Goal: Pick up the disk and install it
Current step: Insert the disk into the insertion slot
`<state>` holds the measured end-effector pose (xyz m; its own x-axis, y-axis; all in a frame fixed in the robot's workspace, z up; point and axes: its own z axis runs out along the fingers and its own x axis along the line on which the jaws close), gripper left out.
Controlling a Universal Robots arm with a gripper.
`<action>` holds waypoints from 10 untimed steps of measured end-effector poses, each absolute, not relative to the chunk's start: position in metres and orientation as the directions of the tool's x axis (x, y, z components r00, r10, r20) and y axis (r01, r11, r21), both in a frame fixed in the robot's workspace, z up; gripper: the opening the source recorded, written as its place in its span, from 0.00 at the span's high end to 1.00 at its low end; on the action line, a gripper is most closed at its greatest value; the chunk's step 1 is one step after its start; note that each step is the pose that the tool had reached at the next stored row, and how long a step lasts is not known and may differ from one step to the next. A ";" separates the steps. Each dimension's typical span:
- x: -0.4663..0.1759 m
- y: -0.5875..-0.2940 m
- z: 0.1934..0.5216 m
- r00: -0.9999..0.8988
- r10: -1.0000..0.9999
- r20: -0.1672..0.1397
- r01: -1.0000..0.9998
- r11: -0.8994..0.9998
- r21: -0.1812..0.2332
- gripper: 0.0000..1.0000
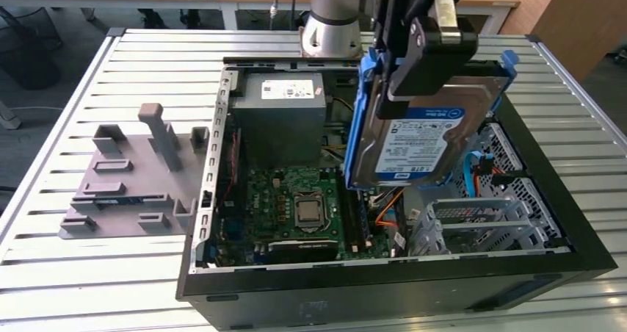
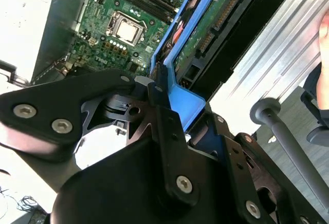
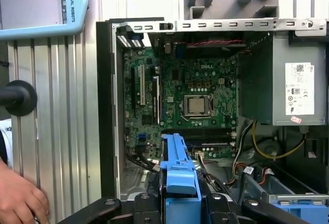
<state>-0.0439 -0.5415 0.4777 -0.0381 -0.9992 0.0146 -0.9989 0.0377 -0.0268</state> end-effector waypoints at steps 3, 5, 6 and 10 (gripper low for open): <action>-0.035 -0.543 0.476 -0.038 -0.999 0.015 -0.999 0.038 -0.027 0.64; -0.030 -0.543 0.475 -0.038 -0.999 0.016 -0.999 0.038 -0.027 0.64; -0.028 -0.543 0.475 -0.038 -0.999 0.017 -0.999 0.038 -0.027 0.64; -0.025 -0.549 0.472 -0.038 -0.999 0.017 -0.999 0.038 -0.027 0.64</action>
<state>-0.0253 -0.5486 0.4716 -0.0380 -0.9991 0.0167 -0.9989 0.0376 -0.0269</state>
